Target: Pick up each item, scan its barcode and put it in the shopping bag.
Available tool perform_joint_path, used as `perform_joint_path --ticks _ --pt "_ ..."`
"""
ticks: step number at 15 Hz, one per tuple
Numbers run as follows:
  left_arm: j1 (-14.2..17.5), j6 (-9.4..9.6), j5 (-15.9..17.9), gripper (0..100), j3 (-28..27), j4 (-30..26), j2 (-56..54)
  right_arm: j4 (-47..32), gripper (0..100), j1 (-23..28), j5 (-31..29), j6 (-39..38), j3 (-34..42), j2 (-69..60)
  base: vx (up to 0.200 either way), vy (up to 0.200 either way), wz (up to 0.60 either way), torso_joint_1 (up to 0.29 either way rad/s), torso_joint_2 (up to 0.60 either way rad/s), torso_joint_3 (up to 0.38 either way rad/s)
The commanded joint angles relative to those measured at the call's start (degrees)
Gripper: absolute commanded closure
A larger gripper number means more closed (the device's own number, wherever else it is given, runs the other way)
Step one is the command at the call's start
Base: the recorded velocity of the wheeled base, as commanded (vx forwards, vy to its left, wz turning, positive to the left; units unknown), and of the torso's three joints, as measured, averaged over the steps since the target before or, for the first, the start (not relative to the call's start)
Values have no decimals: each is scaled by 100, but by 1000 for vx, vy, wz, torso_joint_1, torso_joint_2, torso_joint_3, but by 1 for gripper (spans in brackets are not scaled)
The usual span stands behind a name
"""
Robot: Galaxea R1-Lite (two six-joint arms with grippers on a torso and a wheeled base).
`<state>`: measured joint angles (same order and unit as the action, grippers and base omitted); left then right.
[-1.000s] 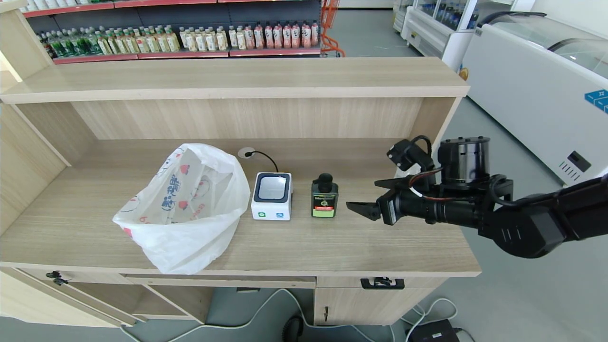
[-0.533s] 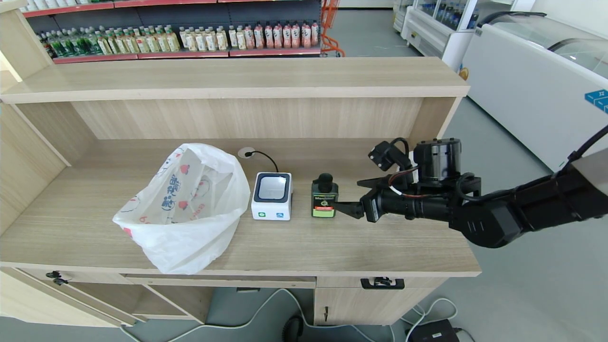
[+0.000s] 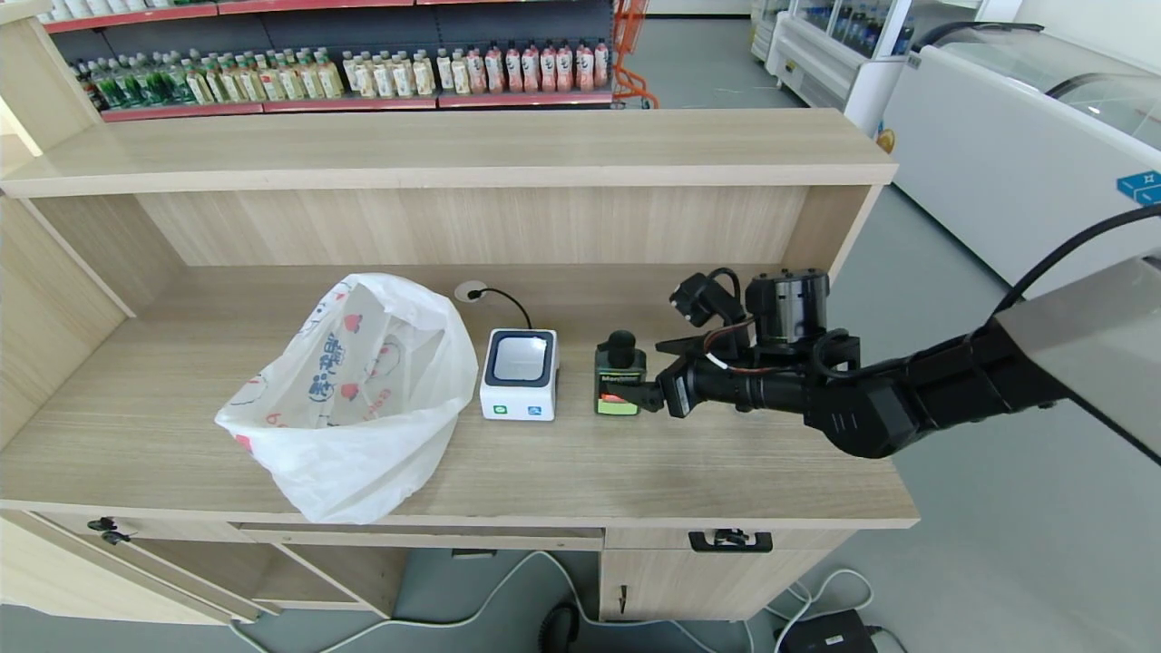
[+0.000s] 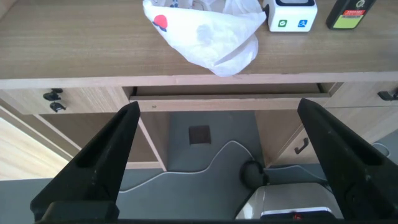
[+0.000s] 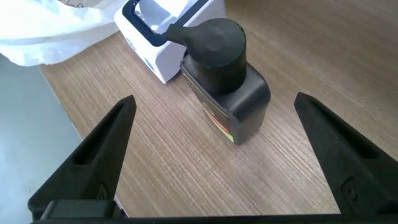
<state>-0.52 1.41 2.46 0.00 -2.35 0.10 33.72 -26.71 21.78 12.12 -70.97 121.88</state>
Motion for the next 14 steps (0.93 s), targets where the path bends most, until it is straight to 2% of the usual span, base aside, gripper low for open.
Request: perform_joint_path --ticks 1,8,10,14 --pt "0 -1 0 0 0 -2 -1 3 0 -54 1 54 -250 292 0 0 0 0 0 0" --pt "0 -1 0 0 0 -2 -1 -41 0 -168 19 80 -769 802 0 0 0 0 0 0" --pt "0 -1 0 0 0 -2 -1 -322 0 -177 36 159 -822 820 0 0 0 0 0 0" --pt "0 -1 0 0 0 -2 -1 -428 0 -256 265 238 -953 925 0 0 0 0 0 0"
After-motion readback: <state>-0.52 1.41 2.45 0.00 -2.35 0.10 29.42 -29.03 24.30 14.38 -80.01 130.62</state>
